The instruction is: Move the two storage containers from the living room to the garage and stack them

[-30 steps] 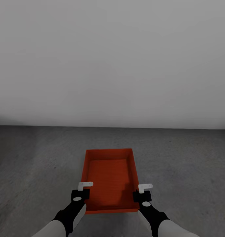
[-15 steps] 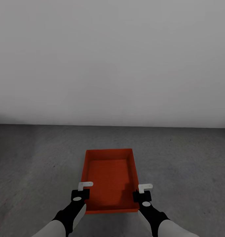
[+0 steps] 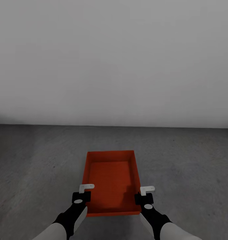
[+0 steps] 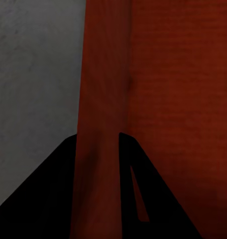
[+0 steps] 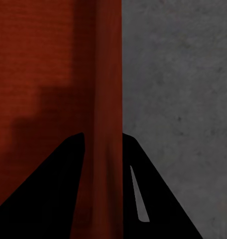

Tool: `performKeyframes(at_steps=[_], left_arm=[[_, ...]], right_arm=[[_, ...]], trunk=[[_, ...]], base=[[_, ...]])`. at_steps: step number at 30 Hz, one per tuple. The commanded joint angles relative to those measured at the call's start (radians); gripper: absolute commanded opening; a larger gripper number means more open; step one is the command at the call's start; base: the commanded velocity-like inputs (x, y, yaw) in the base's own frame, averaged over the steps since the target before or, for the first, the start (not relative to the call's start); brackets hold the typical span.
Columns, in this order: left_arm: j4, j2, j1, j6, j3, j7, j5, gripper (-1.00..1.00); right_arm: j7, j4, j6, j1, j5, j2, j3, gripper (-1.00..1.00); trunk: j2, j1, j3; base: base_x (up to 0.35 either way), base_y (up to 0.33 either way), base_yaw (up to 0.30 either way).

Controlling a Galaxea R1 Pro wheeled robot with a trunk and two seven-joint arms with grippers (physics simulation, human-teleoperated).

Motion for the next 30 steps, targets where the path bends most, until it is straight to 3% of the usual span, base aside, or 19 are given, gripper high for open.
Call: performKeyframes(at_steps=[1,30], left_arm=[[-0.005,0.008,-0.001,-0.069,0.010,0.011,-0.012,-1.00],[-0.005,0.007,-0.001,-0.069,0.010,0.012,-0.012,-1.00]], right_arm=[[-0.002,0.003,-0.002,0.000,-0.019,-0.001,-0.004,-1.00],[-0.002,0.002,-0.004,0.000,-0.019,-0.001,-0.004,-1.00]], trunk=[[-0.008,0.004,-0.004],[-0.211,0.115,-0.095]], base=[[0.000,0.000,0.000],[0.000,0.000,-0.045]])
